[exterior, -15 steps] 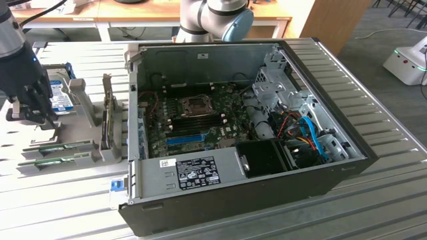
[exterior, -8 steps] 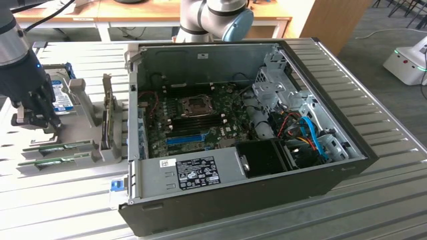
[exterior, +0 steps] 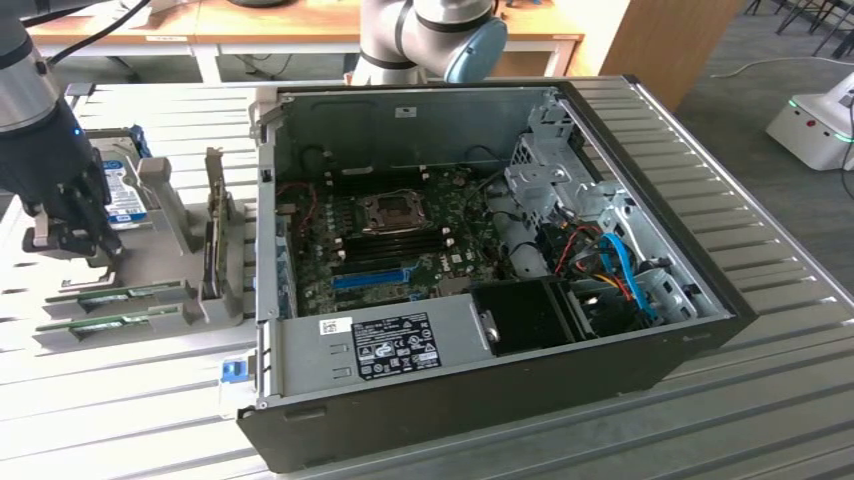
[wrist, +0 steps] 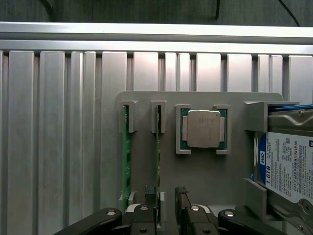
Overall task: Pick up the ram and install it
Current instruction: 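Pick up the ram and move it above insertion slot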
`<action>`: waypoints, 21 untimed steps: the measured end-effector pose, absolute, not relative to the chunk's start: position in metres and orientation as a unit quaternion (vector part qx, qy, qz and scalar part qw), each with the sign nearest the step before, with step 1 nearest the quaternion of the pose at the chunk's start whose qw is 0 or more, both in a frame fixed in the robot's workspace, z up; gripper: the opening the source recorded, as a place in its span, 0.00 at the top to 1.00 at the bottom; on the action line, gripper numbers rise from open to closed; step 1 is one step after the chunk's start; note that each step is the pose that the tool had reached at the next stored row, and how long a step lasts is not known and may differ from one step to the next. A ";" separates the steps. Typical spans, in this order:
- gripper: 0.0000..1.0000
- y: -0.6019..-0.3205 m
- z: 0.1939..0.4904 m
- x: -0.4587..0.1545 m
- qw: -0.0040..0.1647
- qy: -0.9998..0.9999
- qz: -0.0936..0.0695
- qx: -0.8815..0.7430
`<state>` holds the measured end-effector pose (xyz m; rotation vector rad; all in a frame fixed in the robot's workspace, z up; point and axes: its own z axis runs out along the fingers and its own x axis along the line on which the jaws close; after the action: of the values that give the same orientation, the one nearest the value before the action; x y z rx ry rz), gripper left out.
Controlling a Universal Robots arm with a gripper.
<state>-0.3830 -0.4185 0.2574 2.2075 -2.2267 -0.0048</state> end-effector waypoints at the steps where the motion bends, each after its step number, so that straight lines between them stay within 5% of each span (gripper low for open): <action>1: 0.71 -0.419 0.257 -0.383 0.003 -0.710 -0.002 0.704; 21: 0.71 -0.447 0.258 -0.383 0.003 -0.710 -0.002 0.704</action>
<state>-0.3829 -0.4470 0.2575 2.2075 -2.2264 -0.0048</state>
